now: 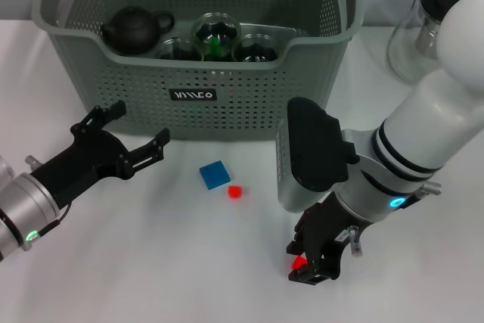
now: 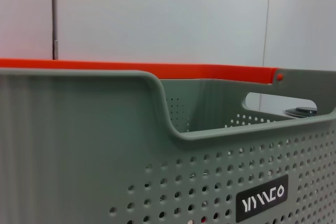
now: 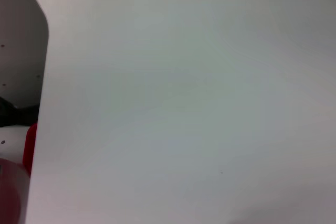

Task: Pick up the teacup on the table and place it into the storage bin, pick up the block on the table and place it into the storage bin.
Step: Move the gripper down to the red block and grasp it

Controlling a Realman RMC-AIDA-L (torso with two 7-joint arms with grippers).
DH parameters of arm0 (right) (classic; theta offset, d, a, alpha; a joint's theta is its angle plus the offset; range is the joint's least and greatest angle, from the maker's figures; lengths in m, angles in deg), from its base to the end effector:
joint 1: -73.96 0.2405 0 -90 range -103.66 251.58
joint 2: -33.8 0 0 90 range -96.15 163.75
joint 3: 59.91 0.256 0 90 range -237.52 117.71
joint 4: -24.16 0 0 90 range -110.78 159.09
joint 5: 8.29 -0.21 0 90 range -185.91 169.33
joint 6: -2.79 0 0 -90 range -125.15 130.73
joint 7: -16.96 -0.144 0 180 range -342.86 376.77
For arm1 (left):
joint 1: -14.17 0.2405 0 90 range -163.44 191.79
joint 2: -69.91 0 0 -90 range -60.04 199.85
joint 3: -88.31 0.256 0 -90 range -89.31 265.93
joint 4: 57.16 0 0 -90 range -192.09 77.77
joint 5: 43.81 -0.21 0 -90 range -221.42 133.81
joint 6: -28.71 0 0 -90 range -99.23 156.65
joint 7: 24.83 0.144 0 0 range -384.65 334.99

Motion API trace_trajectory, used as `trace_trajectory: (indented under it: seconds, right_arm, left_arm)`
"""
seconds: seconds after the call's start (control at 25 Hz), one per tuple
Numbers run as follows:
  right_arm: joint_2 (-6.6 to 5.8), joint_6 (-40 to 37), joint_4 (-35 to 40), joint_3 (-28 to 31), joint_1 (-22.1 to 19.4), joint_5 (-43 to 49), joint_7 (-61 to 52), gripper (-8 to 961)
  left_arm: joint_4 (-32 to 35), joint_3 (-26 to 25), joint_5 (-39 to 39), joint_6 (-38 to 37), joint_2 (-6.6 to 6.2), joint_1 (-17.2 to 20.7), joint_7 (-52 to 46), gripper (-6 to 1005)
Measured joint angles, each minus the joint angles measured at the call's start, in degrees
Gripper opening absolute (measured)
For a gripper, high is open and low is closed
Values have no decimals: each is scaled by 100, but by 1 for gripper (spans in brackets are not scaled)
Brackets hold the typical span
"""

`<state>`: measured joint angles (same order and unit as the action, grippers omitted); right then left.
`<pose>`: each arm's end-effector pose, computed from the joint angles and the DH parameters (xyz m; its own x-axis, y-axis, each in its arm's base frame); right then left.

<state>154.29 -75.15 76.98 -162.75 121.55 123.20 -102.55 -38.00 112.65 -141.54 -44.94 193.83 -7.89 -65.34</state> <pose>0.1510 0.3256 -0.1152 0.9008 -0.0332 0.4331 -0.0722 -0.9946 0.0739 -0.3280 0.2963 -0.0358 0.7435 0.1449 0.6529 0.5975 -0.5823 -0.5512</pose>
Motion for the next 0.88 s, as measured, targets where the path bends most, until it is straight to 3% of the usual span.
trace_trajectory:
  seconds: [0.88]
  right_arm:
    - [10, -15, 10, -25, -22, 164, -81, 384]
  left_arm:
    - [0, 0, 0, 0, 0, 0, 0, 948]
